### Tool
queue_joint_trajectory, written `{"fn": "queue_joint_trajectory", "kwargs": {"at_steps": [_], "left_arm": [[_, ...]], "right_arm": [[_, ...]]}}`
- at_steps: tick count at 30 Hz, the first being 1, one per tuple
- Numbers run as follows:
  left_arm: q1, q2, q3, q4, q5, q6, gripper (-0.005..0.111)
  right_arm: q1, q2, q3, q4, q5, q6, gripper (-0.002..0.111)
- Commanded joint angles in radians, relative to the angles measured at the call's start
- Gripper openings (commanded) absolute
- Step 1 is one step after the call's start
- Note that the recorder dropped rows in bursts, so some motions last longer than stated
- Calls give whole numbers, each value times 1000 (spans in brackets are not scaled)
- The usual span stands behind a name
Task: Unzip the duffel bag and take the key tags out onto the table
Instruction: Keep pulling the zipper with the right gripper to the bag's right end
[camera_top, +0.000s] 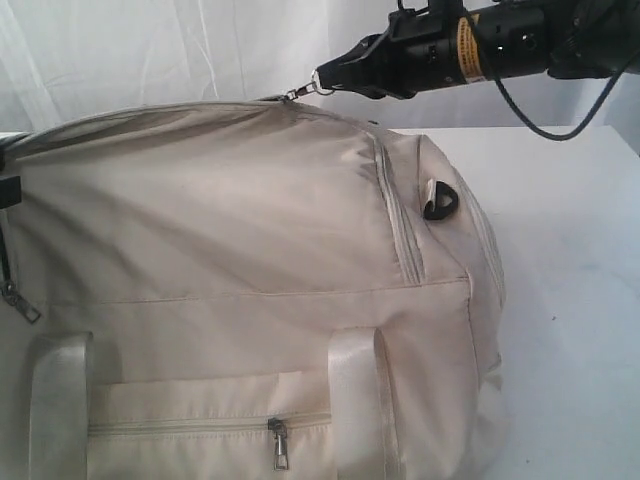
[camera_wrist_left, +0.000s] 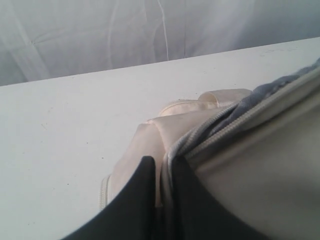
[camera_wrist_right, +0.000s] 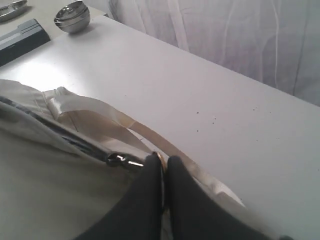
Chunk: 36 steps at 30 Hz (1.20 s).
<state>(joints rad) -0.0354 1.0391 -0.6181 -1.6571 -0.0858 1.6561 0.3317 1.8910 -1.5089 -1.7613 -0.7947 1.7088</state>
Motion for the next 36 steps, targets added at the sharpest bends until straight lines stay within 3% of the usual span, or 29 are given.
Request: {"fn": "queue_joint_trajectory", "kwargs": {"at_steps": [1, 10, 25, 33, 36], "left_arm": [[34, -19, -4, -36, -314, -42, 0], [34, -19, -4, -6, -311, -64, 0], [34, -3, -4, -6, -308, -66, 0], [34, -3, -4, 0, -307, -68, 0], [34, -3, -4, 67, -223, -68, 0]], "right_arm": [[-118, -22, 52, 17, 229, -8, 0], [-206, -28, 149, 17, 48, -93, 0], [-309, -55, 160, 17, -289, -119, 0], [-342, -55, 254, 17, -258, -170, 0], [-342, -55, 272, 17, -256, -192, 0]]}}
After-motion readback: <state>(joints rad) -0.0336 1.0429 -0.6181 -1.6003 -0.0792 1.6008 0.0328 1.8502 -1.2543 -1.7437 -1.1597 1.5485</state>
